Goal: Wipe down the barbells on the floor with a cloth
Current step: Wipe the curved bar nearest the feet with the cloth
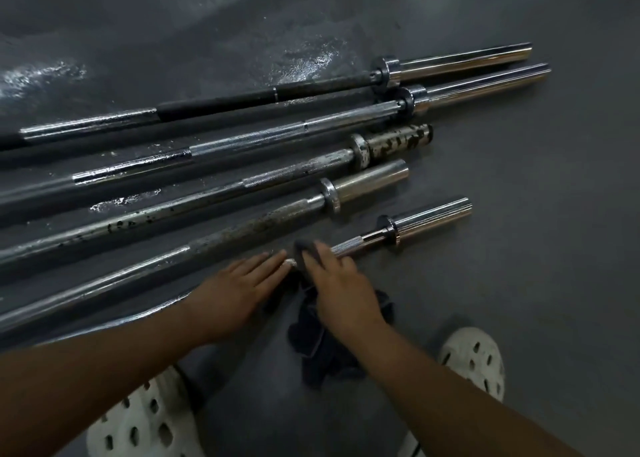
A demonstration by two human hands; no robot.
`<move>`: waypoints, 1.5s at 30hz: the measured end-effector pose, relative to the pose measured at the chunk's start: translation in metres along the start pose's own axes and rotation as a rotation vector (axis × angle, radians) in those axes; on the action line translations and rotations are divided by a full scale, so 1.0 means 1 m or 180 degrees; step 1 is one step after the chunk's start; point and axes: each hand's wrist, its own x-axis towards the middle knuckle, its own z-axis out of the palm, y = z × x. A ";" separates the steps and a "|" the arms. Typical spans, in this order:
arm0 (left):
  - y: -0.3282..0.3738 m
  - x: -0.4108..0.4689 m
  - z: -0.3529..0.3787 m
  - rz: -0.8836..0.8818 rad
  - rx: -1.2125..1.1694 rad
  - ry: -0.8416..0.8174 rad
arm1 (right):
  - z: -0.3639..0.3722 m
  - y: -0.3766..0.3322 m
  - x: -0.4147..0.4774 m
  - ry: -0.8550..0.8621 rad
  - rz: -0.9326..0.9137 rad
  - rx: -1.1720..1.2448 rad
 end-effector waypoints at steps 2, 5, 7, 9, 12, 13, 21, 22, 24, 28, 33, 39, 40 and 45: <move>-0.002 -0.001 0.000 -0.0090 0.0019 -0.0051 | -0.006 0.029 0.008 0.0055 0.0648 0.0053; 0.003 -0.001 0.006 -0.0261 0.0000 -0.0123 | -0.014 0.029 0.008 0.0020 0.1374 0.0123; 0.005 -0.001 0.009 -0.0319 -0.0009 -0.0132 | -0.009 -0.005 0.005 -0.0004 0.0545 0.0128; 0.003 -0.002 0.007 -0.0312 -0.0010 -0.0070 | -0.003 -0.010 0.003 -0.0046 -0.0126 0.0059; 0.000 -0.008 0.007 -0.0271 -0.0011 0.0011 | -0.006 0.032 0.012 0.0098 0.0924 0.0229; 0.000 -0.010 0.007 -0.0282 0.0022 0.0031 | -0.006 0.037 0.011 0.0171 0.1368 0.0239; 0.005 -0.011 0.009 -0.0340 0.0160 0.0073 | -0.002 0.025 0.011 0.0220 0.0531 -0.0064; 0.005 -0.011 0.010 -0.0371 0.0161 0.0086 | -0.005 0.042 0.013 0.0378 0.0969 -0.0102; 0.007 -0.010 0.012 -0.0433 0.0163 0.0094 | -0.011 0.043 0.014 0.0545 0.1354 -0.0180; 0.008 -0.009 0.011 -0.0321 0.0144 0.0081 | 0.002 -0.042 0.008 0.0278 -0.0327 -0.0094; 0.006 -0.011 0.008 -0.0439 -0.0018 0.0015 | -0.002 0.029 0.019 0.0519 0.0690 -0.0254; 0.005 -0.009 0.005 -0.0486 -0.0148 0.0045 | 0.008 -0.040 0.023 0.0623 -0.0088 -0.0188; 0.004 -0.010 0.005 -0.0452 -0.0180 0.0022 | 0.007 -0.036 0.026 0.0604 -0.0223 -0.0143; 0.006 -0.010 0.006 -0.0495 -0.0178 0.0003 | 0.010 0.032 0.011 0.1201 0.1282 0.0501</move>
